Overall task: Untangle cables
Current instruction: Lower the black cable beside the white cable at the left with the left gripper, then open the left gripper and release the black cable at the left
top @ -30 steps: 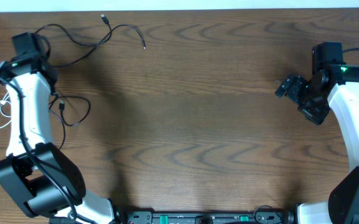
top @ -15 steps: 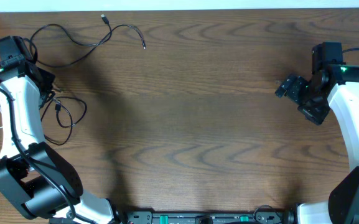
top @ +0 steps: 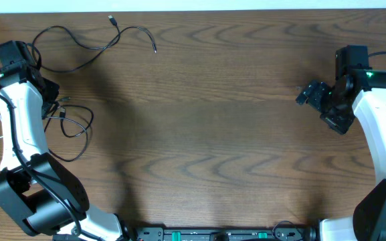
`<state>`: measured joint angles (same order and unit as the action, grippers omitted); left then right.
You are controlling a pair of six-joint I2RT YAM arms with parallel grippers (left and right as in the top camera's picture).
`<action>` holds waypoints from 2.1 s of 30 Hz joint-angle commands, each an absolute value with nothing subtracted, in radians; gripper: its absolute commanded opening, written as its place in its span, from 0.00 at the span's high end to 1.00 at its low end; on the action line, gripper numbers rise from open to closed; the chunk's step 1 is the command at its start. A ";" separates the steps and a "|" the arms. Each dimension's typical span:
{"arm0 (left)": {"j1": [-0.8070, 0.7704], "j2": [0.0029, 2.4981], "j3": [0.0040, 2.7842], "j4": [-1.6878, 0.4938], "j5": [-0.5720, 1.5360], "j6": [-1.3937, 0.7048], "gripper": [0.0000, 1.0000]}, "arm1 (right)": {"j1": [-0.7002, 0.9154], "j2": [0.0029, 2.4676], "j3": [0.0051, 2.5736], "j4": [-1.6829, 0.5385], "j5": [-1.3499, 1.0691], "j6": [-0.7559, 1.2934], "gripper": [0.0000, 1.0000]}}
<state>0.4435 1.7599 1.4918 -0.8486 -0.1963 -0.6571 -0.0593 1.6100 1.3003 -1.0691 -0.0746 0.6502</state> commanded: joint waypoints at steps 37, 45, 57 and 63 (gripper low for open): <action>0.562 2.037 1.457 -0.567 -0.007 -0.447 0.93 | -0.058 1.609 1.301 -1.069 -0.073 0.657 0.01; 0.581 2.037 1.457 -0.499 0.202 -0.395 0.92 | -0.058 1.609 1.301 -1.069 -0.073 0.657 0.01; 0.616 1.990 1.457 -0.620 0.010 -0.356 0.62 | -0.058 1.609 1.301 -1.069 -0.073 0.657 0.01; 0.634 1.848 1.457 -0.631 0.011 -0.429 0.61 | -0.058 1.609 1.301 -1.069 -0.073 0.657 0.01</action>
